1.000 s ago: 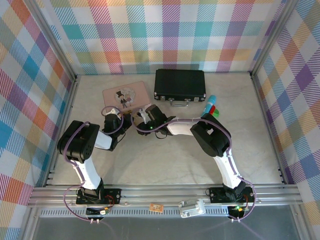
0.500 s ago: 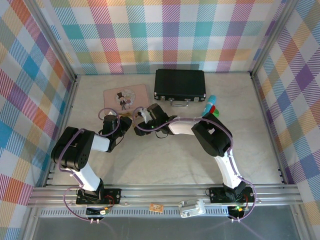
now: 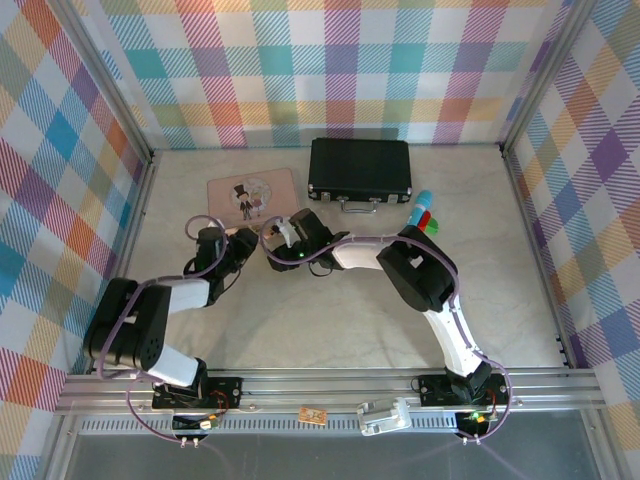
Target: Unlock the padlock with the key
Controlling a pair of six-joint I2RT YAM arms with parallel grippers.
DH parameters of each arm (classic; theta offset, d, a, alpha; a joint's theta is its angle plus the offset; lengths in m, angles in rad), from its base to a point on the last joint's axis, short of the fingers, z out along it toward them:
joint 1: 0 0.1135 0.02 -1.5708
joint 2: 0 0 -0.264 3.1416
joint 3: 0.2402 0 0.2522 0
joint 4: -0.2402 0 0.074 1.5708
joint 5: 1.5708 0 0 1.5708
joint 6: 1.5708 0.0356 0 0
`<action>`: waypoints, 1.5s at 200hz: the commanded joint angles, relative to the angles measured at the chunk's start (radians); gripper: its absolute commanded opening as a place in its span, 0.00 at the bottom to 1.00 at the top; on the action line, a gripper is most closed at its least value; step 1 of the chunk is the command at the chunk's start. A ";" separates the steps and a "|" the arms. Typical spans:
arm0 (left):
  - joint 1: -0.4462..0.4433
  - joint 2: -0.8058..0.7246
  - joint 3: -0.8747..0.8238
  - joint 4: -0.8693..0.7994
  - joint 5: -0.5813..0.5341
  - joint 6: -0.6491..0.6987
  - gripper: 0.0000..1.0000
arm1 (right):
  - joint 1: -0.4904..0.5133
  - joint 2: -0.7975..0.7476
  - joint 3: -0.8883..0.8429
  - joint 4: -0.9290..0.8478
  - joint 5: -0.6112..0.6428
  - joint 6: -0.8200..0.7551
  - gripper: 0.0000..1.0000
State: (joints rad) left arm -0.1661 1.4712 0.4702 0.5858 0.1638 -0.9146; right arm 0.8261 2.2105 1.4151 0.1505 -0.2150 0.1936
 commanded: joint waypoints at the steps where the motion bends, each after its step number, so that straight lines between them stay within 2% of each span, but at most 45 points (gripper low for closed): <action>1: 0.025 -0.072 -0.005 -0.160 0.000 0.057 0.40 | 0.008 0.040 0.024 0.025 -0.014 -0.021 0.42; 26: 0.044 -0.129 -0.025 -0.207 -0.007 0.074 0.44 | 0.008 0.051 0.035 0.028 0.006 -0.029 0.27; 61: 0.059 -0.137 -0.031 -0.179 0.041 0.122 0.44 | 0.002 0.050 0.054 0.018 -0.018 -0.093 0.14; 101: 0.057 -0.086 -0.042 -0.067 0.077 0.131 0.45 | -0.016 0.053 0.109 -0.034 -0.113 -0.184 0.00; 137: 0.059 -0.033 -0.044 0.025 0.054 0.122 0.45 | -0.023 0.080 0.168 -0.070 -0.198 -0.144 0.00; 224: 0.050 0.150 -0.020 0.233 0.058 0.064 0.43 | -0.021 0.129 0.256 -0.142 -0.220 -0.120 0.00; 300: 0.030 0.289 0.031 0.342 0.066 0.014 0.29 | -0.020 0.136 0.269 -0.138 -0.233 -0.108 0.00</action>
State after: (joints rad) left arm -0.1238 1.7214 0.4774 0.8474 0.2195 -0.8787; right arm 0.8040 2.3314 1.6447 0.0120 -0.3996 0.0757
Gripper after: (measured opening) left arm 0.301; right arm 0.108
